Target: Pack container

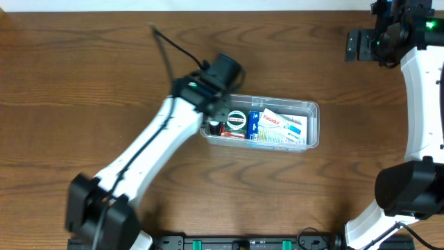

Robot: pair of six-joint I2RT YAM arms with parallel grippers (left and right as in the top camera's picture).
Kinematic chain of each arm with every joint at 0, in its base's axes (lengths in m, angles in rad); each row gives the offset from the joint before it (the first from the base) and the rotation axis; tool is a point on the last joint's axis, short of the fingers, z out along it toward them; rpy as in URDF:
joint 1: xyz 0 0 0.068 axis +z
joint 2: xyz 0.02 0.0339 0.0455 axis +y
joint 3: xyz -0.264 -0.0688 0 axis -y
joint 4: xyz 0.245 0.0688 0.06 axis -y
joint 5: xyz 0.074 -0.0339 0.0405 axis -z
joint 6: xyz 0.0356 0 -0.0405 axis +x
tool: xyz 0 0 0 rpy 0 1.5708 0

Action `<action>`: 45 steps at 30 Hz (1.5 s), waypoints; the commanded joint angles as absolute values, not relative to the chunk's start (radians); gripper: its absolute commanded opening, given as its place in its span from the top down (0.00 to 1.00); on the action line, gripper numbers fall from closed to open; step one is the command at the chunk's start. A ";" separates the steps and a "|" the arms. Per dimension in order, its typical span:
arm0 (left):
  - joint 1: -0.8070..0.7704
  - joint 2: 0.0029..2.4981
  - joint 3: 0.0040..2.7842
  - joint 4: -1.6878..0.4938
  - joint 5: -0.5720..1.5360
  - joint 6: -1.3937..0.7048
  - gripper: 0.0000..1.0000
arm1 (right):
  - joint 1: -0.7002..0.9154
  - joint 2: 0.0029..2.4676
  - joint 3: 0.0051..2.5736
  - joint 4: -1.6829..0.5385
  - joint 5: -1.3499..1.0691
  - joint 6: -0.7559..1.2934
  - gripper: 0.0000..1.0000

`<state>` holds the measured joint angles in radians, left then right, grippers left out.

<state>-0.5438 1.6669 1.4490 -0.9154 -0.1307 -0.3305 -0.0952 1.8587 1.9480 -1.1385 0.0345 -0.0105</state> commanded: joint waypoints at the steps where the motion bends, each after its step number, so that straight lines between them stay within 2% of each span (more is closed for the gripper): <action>1: -0.466 1.565 1.478 -0.936 -0.142 -0.260 0.20 | -0.098 1.863 1.963 -1.137 0.038 -0.001 0.01; 2: -0.440 1.536 1.478 -0.946 -0.144 -0.250 0.07 | -0.098 1.863 1.963 -1.137 0.038 -0.001 0.01; 3: -0.408 1.498 1.478 -0.960 -0.143 -0.237 0.02 | -0.098 1.863 1.963 -1.137 0.037 -0.001 0.01; 10: -0.256 1.199 1.478 -0.994 -0.143 -0.176 0.02 | -0.098 1.863 1.963 -1.137 0.038 -0.001 0.01; 20: -0.245 0.839 1.478 -0.994 -0.143 -0.176 0.02 | -0.098 1.863 1.963 -1.137 0.038 -0.001 0.01; 30: -0.245 0.663 1.478 -1.029 -0.150 -0.173 0.02 | -0.098 1.863 1.963 -1.137 0.038 -0.001 0.01; 36: -0.235 0.592 1.468 -1.180 -0.143 -0.173 0.02 | -0.098 1.863 1.963 -1.137 0.037 -0.001 0.01; 40: -0.161 0.504 1.378 -1.194 -0.143 -0.177 0.02 | -0.098 1.863 1.963 -1.137 0.038 -0.001 0.01; 45: -0.040 0.341 1.160 -1.065 -0.141 -0.210 0.02 | -0.098 1.863 1.963 -1.137 0.038 -0.001 0.01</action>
